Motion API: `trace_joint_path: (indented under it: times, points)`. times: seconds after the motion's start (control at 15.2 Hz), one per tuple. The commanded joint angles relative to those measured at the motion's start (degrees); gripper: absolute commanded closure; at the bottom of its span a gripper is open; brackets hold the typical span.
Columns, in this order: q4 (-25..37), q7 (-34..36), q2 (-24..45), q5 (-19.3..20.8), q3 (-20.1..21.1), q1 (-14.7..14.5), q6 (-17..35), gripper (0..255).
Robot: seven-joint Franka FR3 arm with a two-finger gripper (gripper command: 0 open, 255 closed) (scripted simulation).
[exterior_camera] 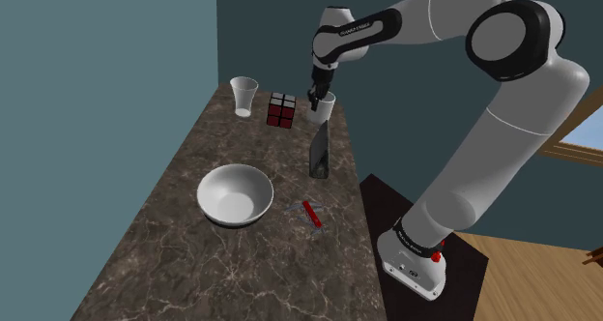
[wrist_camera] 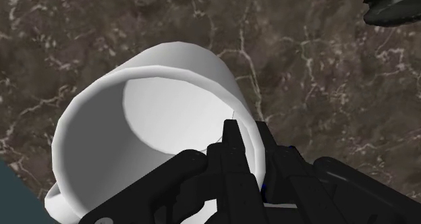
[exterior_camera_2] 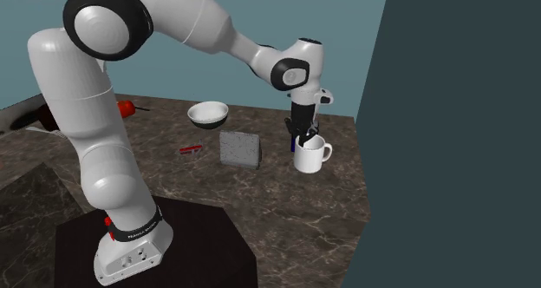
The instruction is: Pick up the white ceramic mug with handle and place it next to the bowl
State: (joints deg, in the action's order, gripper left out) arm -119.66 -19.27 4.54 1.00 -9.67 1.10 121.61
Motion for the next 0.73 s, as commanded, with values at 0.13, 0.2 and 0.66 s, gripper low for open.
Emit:
trace_joint_path:
  times: [0.13, 0.2, 0.66]
  points:
    - [1.5, 0.1, -1.5, 0.3, 0.0, 0.0, -2.9, 255]
    - [1.9, 0.1, -1.8, 0.3, 0.0, 0.0, -3.7, 255]
    - [5.3, 0.2, -3.5, 0.6, 0.0, -0.1, -8.8, 255]
